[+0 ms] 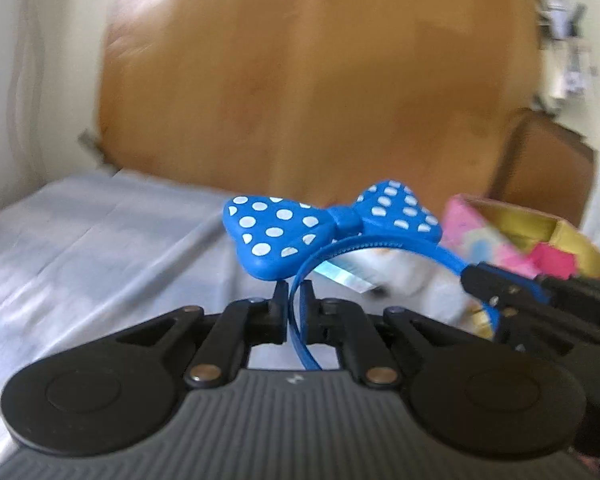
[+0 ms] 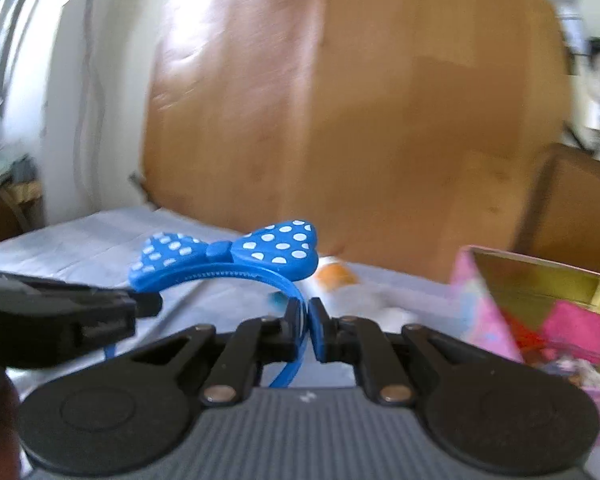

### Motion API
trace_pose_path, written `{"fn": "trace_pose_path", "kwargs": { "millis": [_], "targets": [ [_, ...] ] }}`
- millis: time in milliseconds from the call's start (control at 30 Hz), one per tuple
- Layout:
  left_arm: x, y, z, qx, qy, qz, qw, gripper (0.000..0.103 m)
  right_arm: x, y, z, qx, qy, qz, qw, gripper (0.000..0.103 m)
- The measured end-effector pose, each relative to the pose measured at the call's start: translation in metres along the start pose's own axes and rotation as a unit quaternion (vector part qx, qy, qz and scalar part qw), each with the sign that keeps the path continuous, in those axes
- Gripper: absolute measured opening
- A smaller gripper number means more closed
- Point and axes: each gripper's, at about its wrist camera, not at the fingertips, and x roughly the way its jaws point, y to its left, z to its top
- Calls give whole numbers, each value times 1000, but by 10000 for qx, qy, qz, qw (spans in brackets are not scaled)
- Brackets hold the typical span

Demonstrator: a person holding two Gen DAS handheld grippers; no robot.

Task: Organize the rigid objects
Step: 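Carry the headband into the tin and open the left gripper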

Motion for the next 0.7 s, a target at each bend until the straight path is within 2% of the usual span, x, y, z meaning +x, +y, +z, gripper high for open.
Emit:
{"fn": "trace_pose_path", "kwargs": {
  "millis": [133, 233, 400, 533, 633, 700],
  "targets": [
    [12, -61, 24, 452, -92, -462, 9979, 7, -13, -52, 0, 225, -222, -537, 9981, 6],
    [31, -116, 39, 808, -152, -852, 9930, 8, -18, -100, 2, 500, -283, -923, 9941, 6],
    [79, -206, 55, 1203, 126, -1340, 9836, 8, -19, -188, 1, 971, -200, -1541, 9831, 6],
    [129, -256, 64, 1372, 547, -1452, 9783, 8, -3, -247, -4, 1352, 109, -1778, 9747, 6],
    [162, -287, 64, 1535, 858, -1261, 9763, 9, 20, -276, -6, 1455, 438, -1860, 9707, 6],
    [185, -303, 67, 1555, 1233, -1104, 9739, 12, 35, -291, -6, 1612, 659, -1760, 9689, 11]
  ]
}}
